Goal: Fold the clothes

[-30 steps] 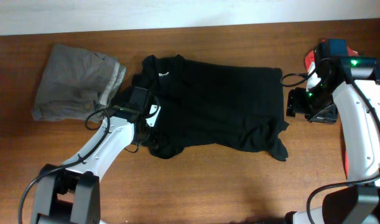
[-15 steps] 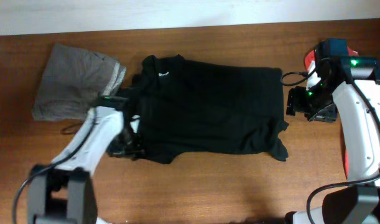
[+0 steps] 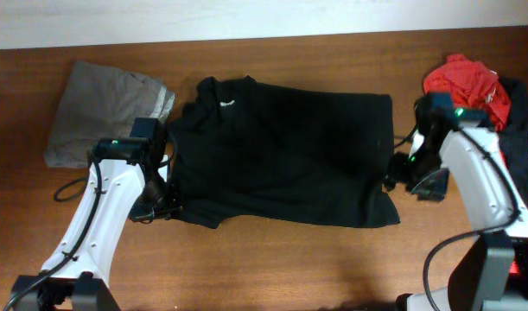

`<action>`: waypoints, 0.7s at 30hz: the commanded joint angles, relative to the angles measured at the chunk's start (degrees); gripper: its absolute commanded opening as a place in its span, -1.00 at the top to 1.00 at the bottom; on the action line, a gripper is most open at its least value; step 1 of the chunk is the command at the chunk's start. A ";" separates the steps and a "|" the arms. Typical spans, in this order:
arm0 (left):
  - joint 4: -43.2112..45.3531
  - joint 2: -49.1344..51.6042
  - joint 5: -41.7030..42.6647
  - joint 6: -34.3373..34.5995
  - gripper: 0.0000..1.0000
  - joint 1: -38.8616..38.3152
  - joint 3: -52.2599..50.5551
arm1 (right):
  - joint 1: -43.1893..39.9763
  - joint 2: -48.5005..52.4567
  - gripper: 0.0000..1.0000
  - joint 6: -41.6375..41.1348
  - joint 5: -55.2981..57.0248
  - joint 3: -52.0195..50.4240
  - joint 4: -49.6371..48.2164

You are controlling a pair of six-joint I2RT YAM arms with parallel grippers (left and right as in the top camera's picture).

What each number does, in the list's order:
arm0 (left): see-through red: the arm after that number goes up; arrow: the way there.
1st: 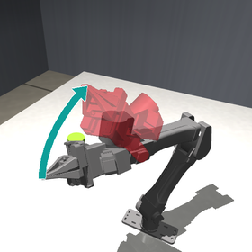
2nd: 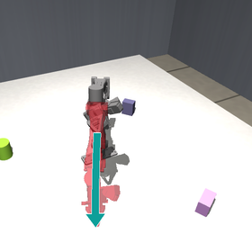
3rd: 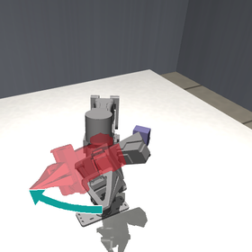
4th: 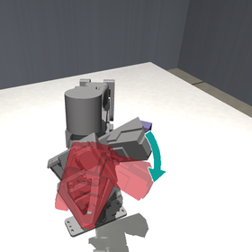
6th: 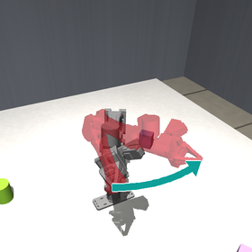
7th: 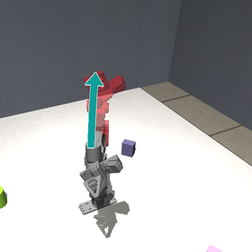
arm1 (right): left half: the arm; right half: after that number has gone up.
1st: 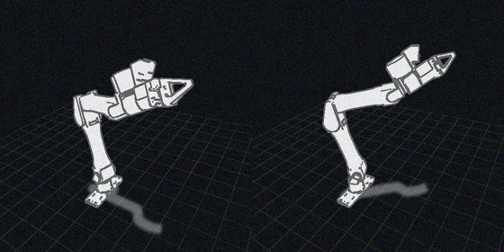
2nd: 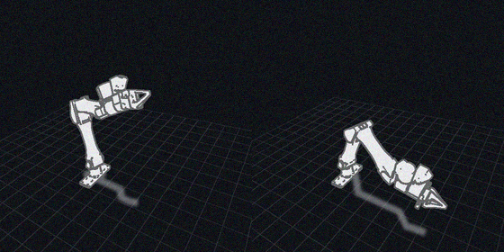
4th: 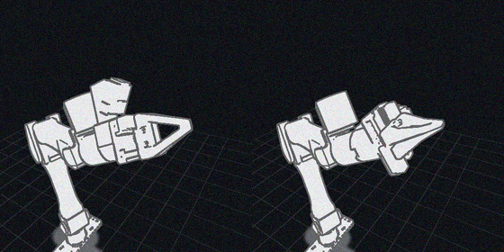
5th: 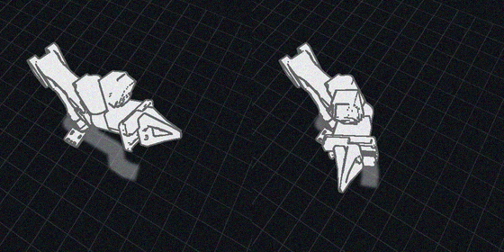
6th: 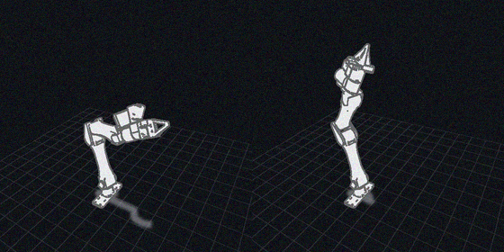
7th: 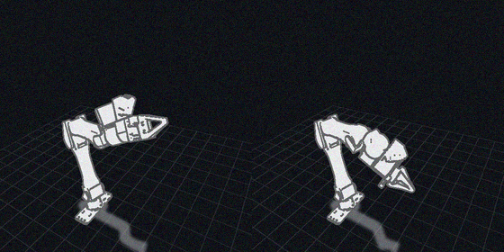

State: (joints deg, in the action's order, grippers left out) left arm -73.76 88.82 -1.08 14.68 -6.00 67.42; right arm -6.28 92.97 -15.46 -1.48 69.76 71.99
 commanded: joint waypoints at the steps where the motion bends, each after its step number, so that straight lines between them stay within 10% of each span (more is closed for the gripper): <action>1: -0.33 -0.61 -2.40 0.94 0.99 0.15 0.79 | -0.22 0.04 0.24 -1.60 -3.98 -7.19 -6.91; 5: -0.33 -0.61 -2.40 0.94 0.99 0.15 0.79 | -0.22 0.04 0.55 -4.81 -5.42 -12.31 -12.09; 10: -0.20 -0.61 -2.43 0.94 0.99 0.15 0.79 | -2.08 0.04 -0.26 -4.96 -3.45 -14.60 -11.87; 16: 0.85 -0.61 -2.40 0.94 0.99 0.15 0.79 | -3.91 0.04 -0.29 -5.05 -7.17 -19.43 -17.40; 21: 0.74 -0.61 -2.47 0.94 0.99 0.15 0.79 | -3.87 0.04 0.68 -7.50 -9.77 -22.53 -20.96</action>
State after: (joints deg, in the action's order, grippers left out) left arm -72.88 88.82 -2.44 14.83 -6.00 67.42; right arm -10.04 93.08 -21.17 -8.78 48.12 51.20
